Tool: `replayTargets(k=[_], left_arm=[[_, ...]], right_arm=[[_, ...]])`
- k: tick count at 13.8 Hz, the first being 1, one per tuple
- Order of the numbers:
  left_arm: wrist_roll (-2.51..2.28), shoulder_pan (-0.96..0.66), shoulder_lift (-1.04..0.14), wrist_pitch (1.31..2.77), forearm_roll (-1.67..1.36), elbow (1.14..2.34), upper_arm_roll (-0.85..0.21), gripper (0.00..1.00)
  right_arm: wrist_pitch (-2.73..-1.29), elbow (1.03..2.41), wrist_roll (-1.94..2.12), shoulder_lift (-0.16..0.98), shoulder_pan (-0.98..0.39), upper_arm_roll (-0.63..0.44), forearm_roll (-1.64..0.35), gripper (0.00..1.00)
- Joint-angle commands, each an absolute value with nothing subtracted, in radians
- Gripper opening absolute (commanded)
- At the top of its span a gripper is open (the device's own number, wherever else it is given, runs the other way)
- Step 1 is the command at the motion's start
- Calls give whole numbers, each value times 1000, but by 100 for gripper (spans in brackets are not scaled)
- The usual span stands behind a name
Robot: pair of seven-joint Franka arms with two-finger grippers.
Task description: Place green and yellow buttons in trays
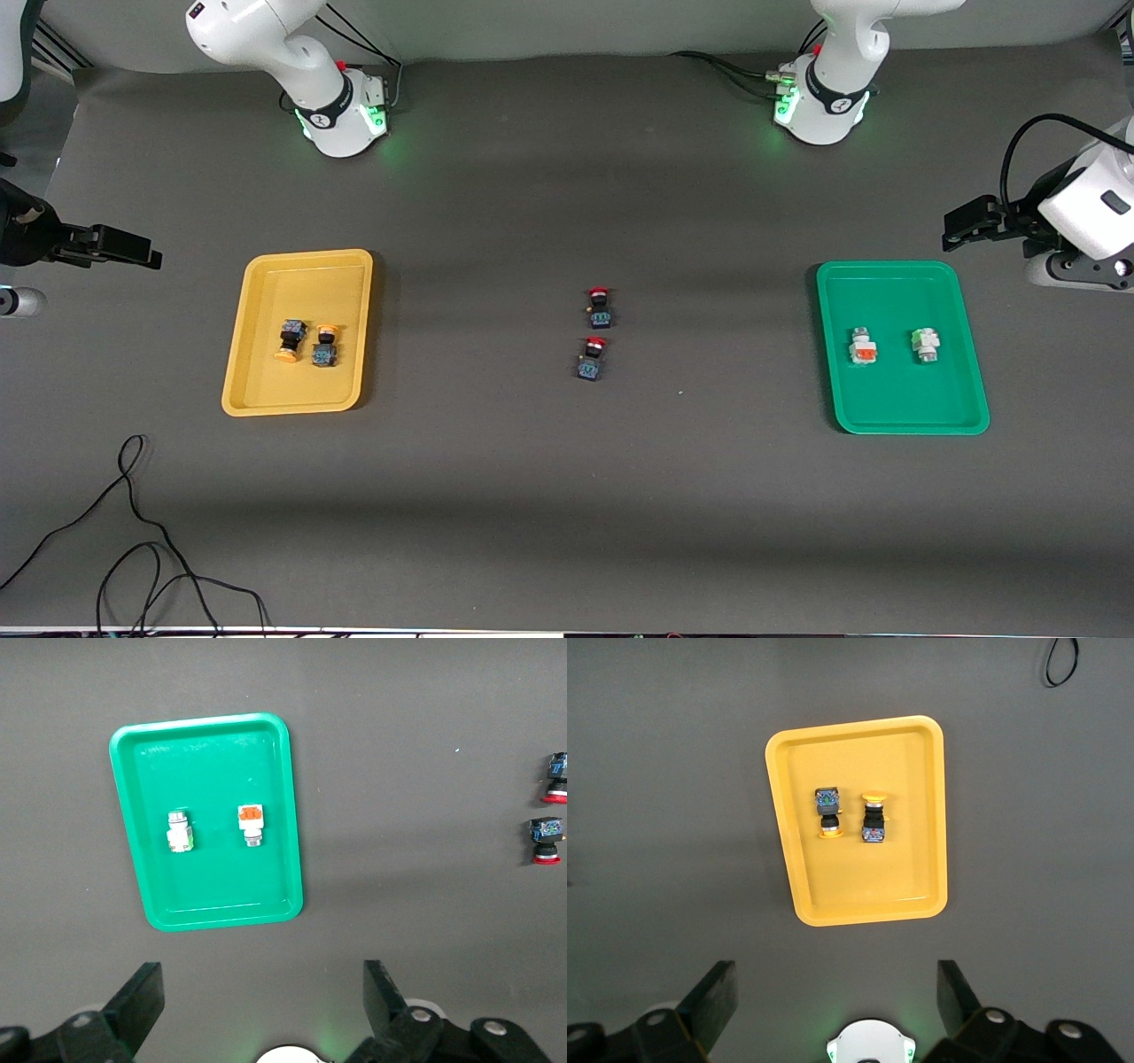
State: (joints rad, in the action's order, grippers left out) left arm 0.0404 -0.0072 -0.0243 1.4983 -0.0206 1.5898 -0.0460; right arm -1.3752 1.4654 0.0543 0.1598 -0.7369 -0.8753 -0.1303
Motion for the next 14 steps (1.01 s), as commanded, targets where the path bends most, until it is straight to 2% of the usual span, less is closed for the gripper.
replayTargets(k=[1, 7, 11, 12, 14], left_arm=[[28, -21, 5, 1489, -6, 1614, -35, 100], [28, -21, 3, 1493, -2, 1612, -35, 100], [28, -21, 5, 1493, -2, 1612, -35, 100], [28, -21, 5, 1494, -2, 1612, -35, 100], [28, -21, 5, 1496, -2, 1612, -35, 100]], right_arm=[[-1362, 1445, 32, 156, -628, -751, -109, 100], [-1356, 1447, -15, 123, -303, -401, -84, 100], [-1364, 1483, -99, 68, 12, -9, -20, 100], [-1370, 1496, -109, 61, 62, 56, -15, 100], [-1405, 1534, -107, 32, 72, 69, -15, 100]])
